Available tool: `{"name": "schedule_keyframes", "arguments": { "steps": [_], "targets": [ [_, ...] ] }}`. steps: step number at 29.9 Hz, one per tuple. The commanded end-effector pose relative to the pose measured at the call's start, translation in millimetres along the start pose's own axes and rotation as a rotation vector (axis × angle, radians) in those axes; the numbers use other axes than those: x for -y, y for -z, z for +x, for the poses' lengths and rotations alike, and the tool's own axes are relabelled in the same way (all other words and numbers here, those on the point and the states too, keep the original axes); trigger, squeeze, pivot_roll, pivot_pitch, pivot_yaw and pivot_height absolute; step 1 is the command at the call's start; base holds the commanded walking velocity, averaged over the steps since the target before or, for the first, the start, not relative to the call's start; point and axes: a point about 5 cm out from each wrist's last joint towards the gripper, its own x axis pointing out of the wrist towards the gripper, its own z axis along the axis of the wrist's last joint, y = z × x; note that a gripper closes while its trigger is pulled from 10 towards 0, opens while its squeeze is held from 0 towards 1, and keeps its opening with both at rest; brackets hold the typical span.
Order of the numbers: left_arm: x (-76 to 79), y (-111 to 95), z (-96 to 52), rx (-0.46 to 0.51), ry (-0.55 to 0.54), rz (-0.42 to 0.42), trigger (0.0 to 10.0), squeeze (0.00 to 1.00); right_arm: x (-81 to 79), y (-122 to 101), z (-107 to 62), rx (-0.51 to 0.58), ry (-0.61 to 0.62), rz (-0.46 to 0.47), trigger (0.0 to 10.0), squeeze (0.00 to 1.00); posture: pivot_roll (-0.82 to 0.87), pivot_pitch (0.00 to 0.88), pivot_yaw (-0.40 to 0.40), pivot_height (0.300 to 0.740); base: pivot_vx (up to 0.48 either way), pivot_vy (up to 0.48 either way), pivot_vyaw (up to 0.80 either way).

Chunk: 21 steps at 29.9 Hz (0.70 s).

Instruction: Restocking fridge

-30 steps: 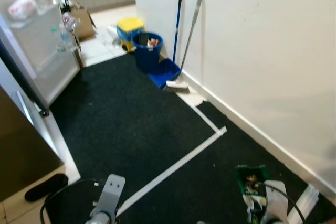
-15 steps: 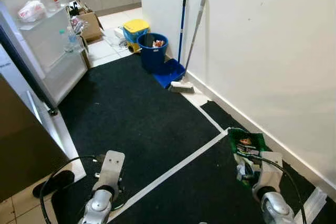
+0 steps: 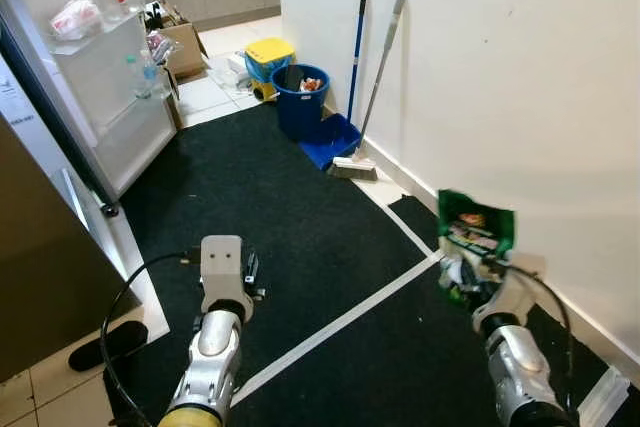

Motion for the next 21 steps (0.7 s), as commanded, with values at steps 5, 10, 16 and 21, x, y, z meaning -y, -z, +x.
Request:
{"name": "schedule_keyframes", "arguments": {
  "steps": [5,10,16,21],
  "targets": [
    [16.8,-8,0.8,0.031,0.071,0.020,10.0,0.00,16.2,-26,7.9,0.086,0.101,0.118,10.0,0.00,-0.02,0.000,-0.079,0.740,0.000,0.000,0.00],
    [19.9,-14,0.9,0.032,0.093,0.043,10.0,0.00,15.2,-25,7.7,0.078,0.113,0.122,10.0,0.00,-0.02,0.000,-0.091,0.740,0.000,0.000,0.00],
    [20.8,-17,3.4,0.036,0.118,0.093,10.0,0.00,4.5,-22,6.8,0.075,0.078,0.101,10.0,0.00,-0.02,0.000,-0.101,0.740,0.000,0.000,0.00],
    [16.5,-16,4.1,0.027,0.108,0.099,10.0,0.00,2.0,-20,5.9,0.065,0.063,0.090,10.0,0.00,-0.03,0.005,-0.088,0.740,0.000,0.000,0.00]
  ]
}}
